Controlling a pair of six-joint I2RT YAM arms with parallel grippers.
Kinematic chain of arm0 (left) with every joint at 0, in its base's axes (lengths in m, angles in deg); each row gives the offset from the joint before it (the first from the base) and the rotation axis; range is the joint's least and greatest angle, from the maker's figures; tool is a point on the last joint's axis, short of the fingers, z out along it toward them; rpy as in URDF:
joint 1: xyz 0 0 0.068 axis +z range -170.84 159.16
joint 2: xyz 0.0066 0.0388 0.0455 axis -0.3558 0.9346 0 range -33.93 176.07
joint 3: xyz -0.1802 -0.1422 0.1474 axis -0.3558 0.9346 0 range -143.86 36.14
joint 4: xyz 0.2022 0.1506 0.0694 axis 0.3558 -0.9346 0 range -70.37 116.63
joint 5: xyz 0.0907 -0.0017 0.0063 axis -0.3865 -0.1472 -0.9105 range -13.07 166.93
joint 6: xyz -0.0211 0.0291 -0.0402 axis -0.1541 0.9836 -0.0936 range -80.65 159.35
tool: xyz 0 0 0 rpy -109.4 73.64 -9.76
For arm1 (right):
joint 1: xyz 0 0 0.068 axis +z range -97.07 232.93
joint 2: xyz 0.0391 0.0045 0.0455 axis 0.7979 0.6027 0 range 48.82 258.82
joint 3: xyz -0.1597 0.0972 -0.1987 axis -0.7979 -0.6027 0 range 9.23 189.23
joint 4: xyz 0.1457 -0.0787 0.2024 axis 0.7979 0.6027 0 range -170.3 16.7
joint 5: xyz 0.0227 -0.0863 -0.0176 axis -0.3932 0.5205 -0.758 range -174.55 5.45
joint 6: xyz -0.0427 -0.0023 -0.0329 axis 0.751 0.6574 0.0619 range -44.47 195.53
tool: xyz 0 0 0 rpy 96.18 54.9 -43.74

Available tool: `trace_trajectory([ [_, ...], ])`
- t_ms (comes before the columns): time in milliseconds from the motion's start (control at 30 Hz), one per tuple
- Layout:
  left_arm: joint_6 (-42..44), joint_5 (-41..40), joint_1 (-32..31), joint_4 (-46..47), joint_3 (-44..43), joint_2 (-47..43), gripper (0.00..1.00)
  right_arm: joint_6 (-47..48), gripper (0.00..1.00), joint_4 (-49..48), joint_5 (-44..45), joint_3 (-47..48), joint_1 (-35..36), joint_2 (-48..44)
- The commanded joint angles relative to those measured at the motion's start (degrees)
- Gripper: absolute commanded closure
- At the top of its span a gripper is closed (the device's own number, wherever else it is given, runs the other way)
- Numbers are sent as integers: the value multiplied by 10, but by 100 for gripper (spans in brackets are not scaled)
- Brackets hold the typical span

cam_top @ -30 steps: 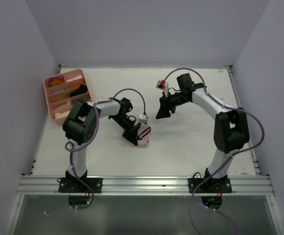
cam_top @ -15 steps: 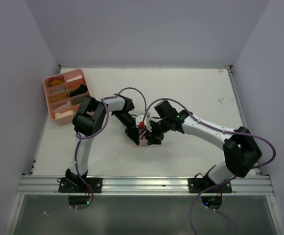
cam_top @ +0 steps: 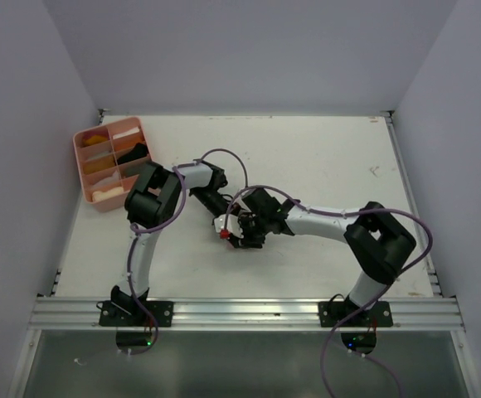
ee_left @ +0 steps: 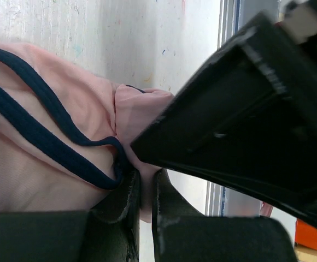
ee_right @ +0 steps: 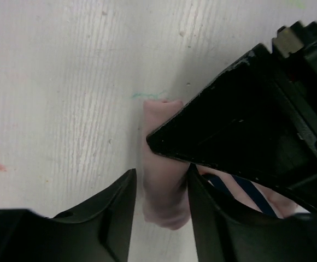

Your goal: Roll the underwear

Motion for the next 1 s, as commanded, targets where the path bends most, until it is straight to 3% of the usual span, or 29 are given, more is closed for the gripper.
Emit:
trace_trajectory([
  [0, 25, -123, -2, 98, 5, 46, 100, 27, 57, -34, 19, 0, 4, 18],
  [133, 19, -128, -2, 107, 8, 32, 100, 28, 79, 3, 7, 27, 8, 43],
  [200, 16, -128, 1, 110, 9, 20, 100, 27, 86, 28, -1, 46, 8, 58],
  [233, 12, -127, 5, 113, 9, 14, 99, 27, 94, 40, -8, 52, 7, 62],
  [300, -2, -127, 8, 126, 16, -1, 91, 20, 100, 65, -35, 76, 7, 82],
  [500, -83, -141, 43, 215, 40, -104, 77, -3, 100, 90, -75, 96, 6, 123],
  [533, -92, -141, 65, 229, 40, -130, 68, -14, 100, 83, -81, 96, 2, 126],
  [567, -105, -142, 77, 257, 42, -143, 67, -20, 100, 78, -89, 94, -3, 128],
  [800, -164, -167, 183, 402, 89, -281, 67, -63, 100, 73, -149, 121, -29, 165],
  [867, -150, -173, 207, 439, 138, -345, 60, -92, 100, 75, -188, 143, -49, 187],
  [967, -56, -156, 208, 422, 213, -430, 52, -133, 100, 90, -250, 179, -78, 224],
])
